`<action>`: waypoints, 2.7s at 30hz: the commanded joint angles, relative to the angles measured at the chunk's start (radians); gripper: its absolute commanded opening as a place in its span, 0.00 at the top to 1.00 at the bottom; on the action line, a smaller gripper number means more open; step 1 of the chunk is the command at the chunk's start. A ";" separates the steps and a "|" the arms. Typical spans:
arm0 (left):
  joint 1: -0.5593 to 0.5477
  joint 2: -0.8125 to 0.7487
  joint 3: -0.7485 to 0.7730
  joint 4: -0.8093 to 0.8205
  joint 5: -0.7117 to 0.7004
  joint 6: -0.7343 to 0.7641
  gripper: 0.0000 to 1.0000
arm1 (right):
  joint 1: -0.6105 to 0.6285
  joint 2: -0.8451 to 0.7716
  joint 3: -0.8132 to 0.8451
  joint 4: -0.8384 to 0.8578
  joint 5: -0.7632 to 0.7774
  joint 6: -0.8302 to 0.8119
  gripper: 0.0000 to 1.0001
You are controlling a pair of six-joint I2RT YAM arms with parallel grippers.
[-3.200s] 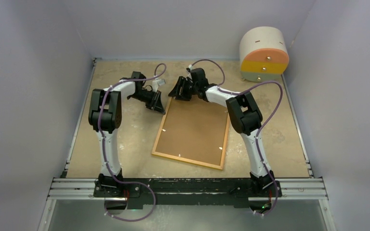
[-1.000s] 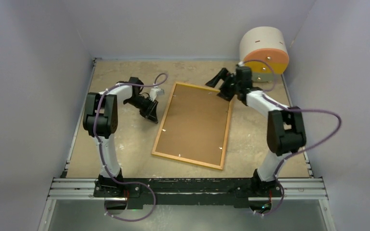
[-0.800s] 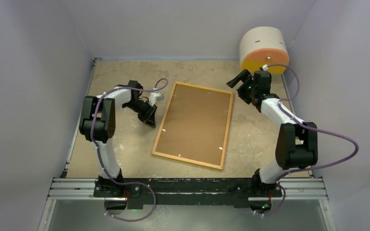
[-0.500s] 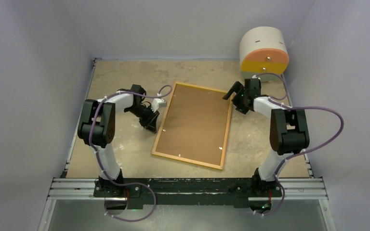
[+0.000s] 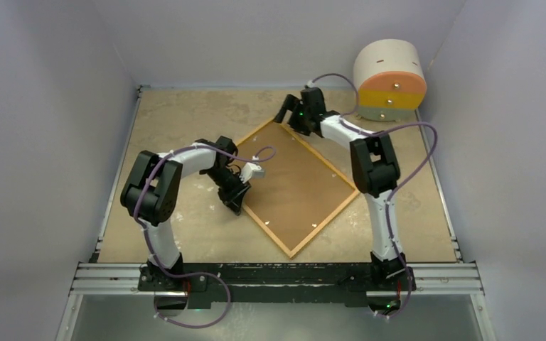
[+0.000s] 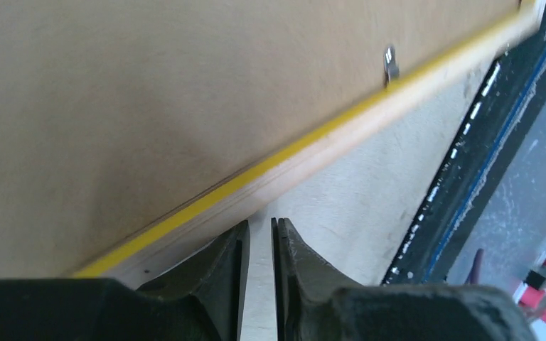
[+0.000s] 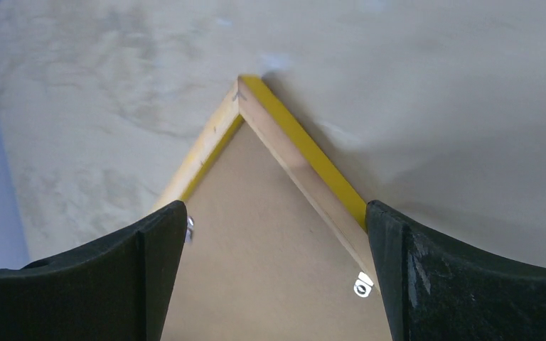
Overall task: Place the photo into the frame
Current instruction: Adjust the photo frame at the center of the board, then install the photo frame at the center of the board.
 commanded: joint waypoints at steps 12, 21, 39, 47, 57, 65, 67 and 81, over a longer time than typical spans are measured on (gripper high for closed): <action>-0.031 -0.038 0.146 -0.233 0.067 0.191 0.26 | 0.068 -0.019 0.246 -0.145 -0.137 -0.086 0.01; 0.160 0.050 0.369 -0.367 0.180 0.243 0.19 | -0.033 -0.482 -0.286 -0.083 0.012 -0.071 0.01; 0.463 0.325 0.588 0.074 -0.083 -0.192 0.64 | -0.129 -0.908 -0.907 -0.160 -0.014 0.006 0.01; 0.415 0.237 0.368 0.044 -0.033 -0.066 0.81 | -0.233 -0.819 -0.919 -0.107 -0.089 -0.006 0.01; 0.284 0.082 0.166 -0.124 0.038 0.132 0.80 | -0.291 -0.715 -0.759 -0.155 -0.075 -0.061 0.01; 0.291 0.036 0.158 -0.204 0.101 0.212 0.75 | -0.294 -0.741 -0.585 -0.216 0.139 -0.111 0.02; 0.334 0.051 0.193 -0.169 0.121 0.164 0.72 | -0.276 -0.742 -0.566 -0.193 0.126 -0.096 0.04; 0.373 0.240 0.276 -0.099 0.311 0.009 0.62 | 0.168 -0.323 -0.277 0.081 -0.192 0.046 0.21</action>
